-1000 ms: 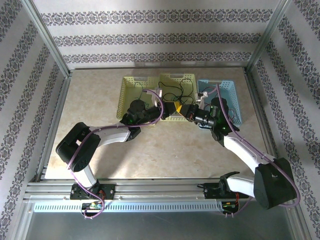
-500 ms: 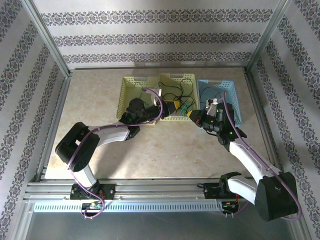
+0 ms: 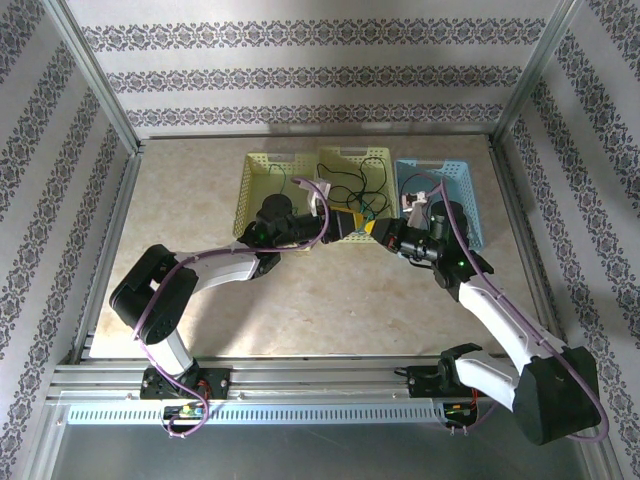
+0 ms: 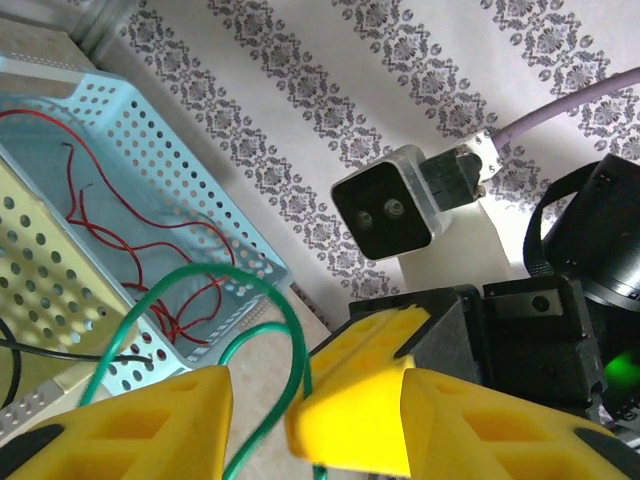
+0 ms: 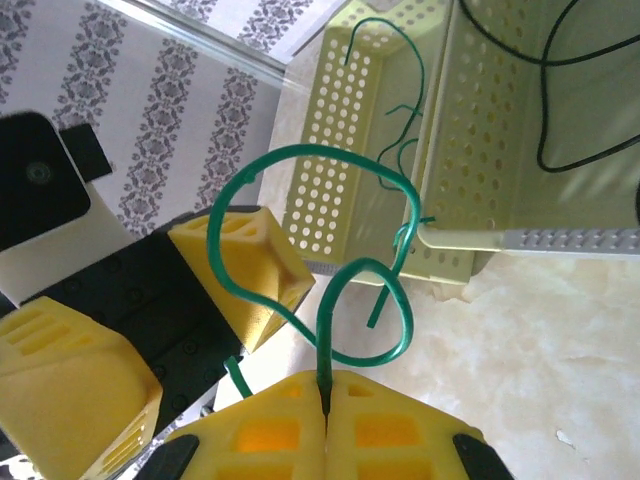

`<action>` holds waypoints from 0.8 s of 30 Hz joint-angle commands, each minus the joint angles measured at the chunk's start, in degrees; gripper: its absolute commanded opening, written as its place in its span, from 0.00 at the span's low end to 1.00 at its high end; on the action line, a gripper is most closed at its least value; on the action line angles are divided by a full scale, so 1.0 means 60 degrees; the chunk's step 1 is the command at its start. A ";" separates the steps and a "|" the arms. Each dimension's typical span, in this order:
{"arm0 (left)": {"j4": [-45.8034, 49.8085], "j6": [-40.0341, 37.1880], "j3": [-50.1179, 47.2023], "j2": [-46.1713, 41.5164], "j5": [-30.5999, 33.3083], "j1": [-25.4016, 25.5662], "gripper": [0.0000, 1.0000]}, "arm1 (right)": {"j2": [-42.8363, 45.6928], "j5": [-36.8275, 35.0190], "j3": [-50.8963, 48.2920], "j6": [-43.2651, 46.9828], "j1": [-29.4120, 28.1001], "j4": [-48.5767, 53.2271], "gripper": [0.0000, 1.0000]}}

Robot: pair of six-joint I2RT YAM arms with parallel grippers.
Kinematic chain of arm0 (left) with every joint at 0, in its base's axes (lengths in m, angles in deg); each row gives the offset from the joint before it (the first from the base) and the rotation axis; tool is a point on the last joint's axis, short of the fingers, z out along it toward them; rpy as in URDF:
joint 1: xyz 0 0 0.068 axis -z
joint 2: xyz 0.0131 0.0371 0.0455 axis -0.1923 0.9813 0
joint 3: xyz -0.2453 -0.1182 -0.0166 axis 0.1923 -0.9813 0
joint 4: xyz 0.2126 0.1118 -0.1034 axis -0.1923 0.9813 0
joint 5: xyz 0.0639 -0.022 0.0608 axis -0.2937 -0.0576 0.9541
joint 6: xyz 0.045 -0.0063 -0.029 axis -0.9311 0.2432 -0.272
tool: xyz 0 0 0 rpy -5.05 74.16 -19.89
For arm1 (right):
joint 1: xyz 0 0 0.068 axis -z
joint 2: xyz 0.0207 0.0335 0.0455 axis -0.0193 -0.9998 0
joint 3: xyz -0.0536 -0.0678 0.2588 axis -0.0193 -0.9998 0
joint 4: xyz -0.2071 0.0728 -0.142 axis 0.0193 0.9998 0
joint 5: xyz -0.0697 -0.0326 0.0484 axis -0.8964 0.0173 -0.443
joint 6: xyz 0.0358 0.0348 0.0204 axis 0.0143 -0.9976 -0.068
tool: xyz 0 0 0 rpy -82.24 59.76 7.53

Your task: Untangle the cables

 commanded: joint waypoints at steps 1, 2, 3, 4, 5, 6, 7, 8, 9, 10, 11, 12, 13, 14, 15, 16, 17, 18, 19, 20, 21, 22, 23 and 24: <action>0.0499 -0.0493 0.0340 -0.0224 -0.0532 -0.0108 0.47 | -0.0100 0.0142 0.0286 0.0336 -0.0223 -0.0050 0.01; 0.0508 -0.0485 0.0331 -0.0209 -0.0466 -0.0112 0.46 | -0.0110 0.0167 0.0316 0.0347 -0.0269 -0.0049 0.01; 0.0510 -0.0478 0.0327 -0.0195 -0.0418 -0.0111 0.45 | -0.0107 0.0186 0.0333 0.0363 -0.0312 -0.0050 0.01; 0.0530 -0.0483 0.0331 -0.0176 -0.0348 -0.0112 0.44 | -0.0093 0.0213 0.0349 0.0376 -0.0329 -0.0046 0.01; 0.0572 -0.0509 0.0323 -0.0172 -0.0235 -0.0110 0.43 | -0.0096 0.0215 0.0371 0.0382 -0.0330 -0.0041 0.01; 0.0597 -0.0558 0.0300 -0.0187 -0.0100 -0.0108 0.42 | -0.0079 0.0230 0.0364 0.0379 -0.0331 -0.0050 0.01; 0.0625 -0.0616 0.0299 -0.0194 -0.0012 -0.0111 0.39 | -0.0067 0.0244 0.0364 0.0399 -0.0330 -0.0043 0.01; 0.0740 -0.0697 0.0315 -0.0209 0.0092 -0.0109 0.35 | -0.0053 0.0244 0.0364 0.0392 -0.0342 -0.0050 0.00; 0.0875 -0.0775 0.0344 -0.0223 0.0168 -0.0112 0.30 | -0.0049 0.0244 0.0350 0.0377 -0.0345 -0.0048 0.01; 0.0993 -0.0843 0.0374 -0.0245 0.0254 -0.0112 0.24 | -0.0034 0.0232 0.0349 0.0377 -0.0345 -0.0037 0.01; 0.1050 -0.0882 0.0375 -0.0271 0.0373 -0.0112 0.20 | -0.0020 0.0219 0.0335 0.0387 -0.0342 -0.0035 0.01; 0.1080 -0.0914 0.0323 -0.0330 0.0604 -0.0112 0.13 | -0.0012 0.0180 0.0320 0.0381 -0.0318 -0.0010 0.01; 0.1084 -0.0955 0.0217 -0.0429 0.0957 -0.0127 0.08 | 0.0017 0.0111 0.0295 0.0394 -0.0289 0.0033 0.00; 0.1074 -0.0980 0.0082 -0.0529 0.1380 -0.0151 0.05 | 0.0048 -0.0009 0.0265 0.0391 -0.0246 0.0111 0.00; 0.1081 -0.0977 -0.0120 -0.0673 0.1950 -0.0204 0.01 | 0.0108 -0.0244 0.0212 0.0394 -0.0156 0.0250 0.00; 0.1094 -0.0937 -0.0300 -0.0818 0.2466 -0.0288 0.00 | 0.0210 -0.0571 0.0126 0.0400 -0.0056 0.0406 0.00; 0.1165 -0.0887 -0.0443 -0.0964 0.2829 -0.0403 0.00 | 0.0314 -0.0865 0.0042 0.0386 0.0051 0.0537 0.00; 0.1345 -0.0809 -0.0592 -0.1134 0.3149 -0.0554 0.00 | 0.0460 -0.1229 -0.0061 0.0336 0.0212 0.0748 0.00; 0.1514 -0.0798 -0.0701 -0.1328 0.3465 -0.0702 0.00 | 0.0597 -0.1550 -0.0163 0.0308 0.0386 0.0946 0.00; 0.1694 -0.0851 -0.0809 -0.1506 0.3714 -0.0804 0.00 | 0.0719 -0.1771 -0.0226 0.0316 0.0535 0.1135 0.00; 0.1893 -0.0923 -0.0905 -0.1718 0.3937 -0.0931 0.00 | 0.0857 -0.2056 -0.0273 0.0335 0.0675 0.1404 0.00; 0.2119 -0.1033 -0.0964 -0.1890 0.4012 -0.1067 0.00 | 0.0958 -0.2302 -0.0295 0.0374 0.0774 0.1646 0.00; 0.2343 -0.1121 -0.0969 -0.2036 0.4035 -0.1161 0.00 | 0.1013 -0.2457 -0.0295 0.0439 0.0822 0.1840 0.00; 0.2596 -0.1223 -0.0958 -0.2205 0.4076 -0.1298 0.00 | 0.1047 -0.2523 -0.0270 0.0512 0.0868 0.2030 0.00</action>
